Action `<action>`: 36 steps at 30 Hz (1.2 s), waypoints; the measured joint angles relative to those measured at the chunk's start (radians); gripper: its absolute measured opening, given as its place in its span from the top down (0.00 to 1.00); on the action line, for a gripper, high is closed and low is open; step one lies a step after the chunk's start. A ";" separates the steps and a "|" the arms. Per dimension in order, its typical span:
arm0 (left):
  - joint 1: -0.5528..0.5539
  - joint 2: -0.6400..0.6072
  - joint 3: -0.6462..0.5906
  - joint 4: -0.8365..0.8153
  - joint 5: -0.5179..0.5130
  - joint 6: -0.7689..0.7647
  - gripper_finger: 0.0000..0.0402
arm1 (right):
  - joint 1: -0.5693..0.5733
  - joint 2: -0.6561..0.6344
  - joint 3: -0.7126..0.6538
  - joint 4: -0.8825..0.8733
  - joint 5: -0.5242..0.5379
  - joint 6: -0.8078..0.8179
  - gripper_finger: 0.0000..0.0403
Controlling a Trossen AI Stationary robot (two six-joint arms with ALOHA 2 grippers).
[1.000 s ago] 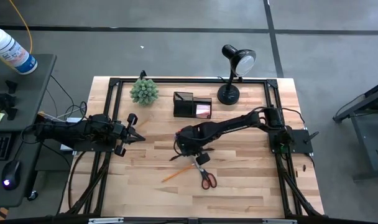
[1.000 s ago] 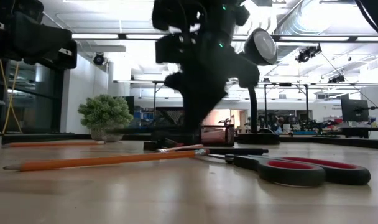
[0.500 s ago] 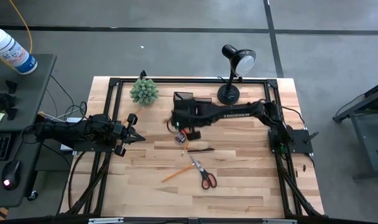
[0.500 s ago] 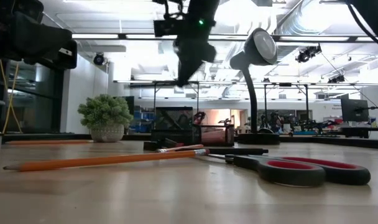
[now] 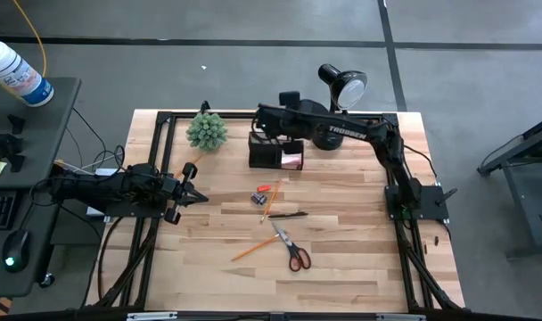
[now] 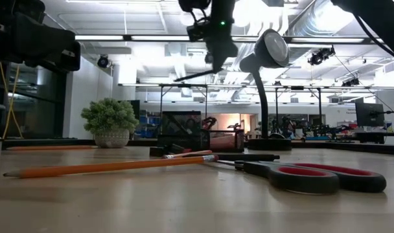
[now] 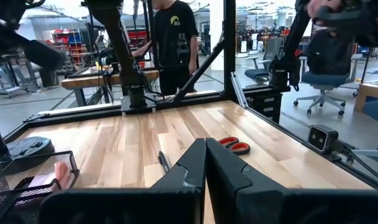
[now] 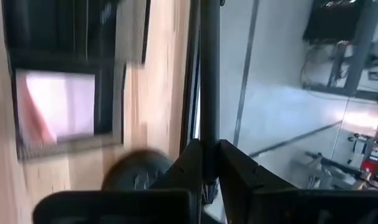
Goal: Pick and place office supplies into organizer
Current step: Put the bottom black pen into the desk organizer
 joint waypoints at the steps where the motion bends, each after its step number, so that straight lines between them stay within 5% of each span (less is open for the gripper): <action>1: 0.000 0.000 0.000 0.000 0.000 0.000 1.00 | -0.004 0.000 0.002 -0.021 0.001 -0.003 0.94; 17: 0.000 0.000 0.000 -0.006 -0.037 0.010 1.00 | -0.004 0.112 0.001 -0.136 -0.017 -0.128 0.94; 36: 0.000 0.000 0.000 -0.006 -0.045 0.010 1.00 | 0.000 0.173 0.001 0.090 0.116 -0.408 0.94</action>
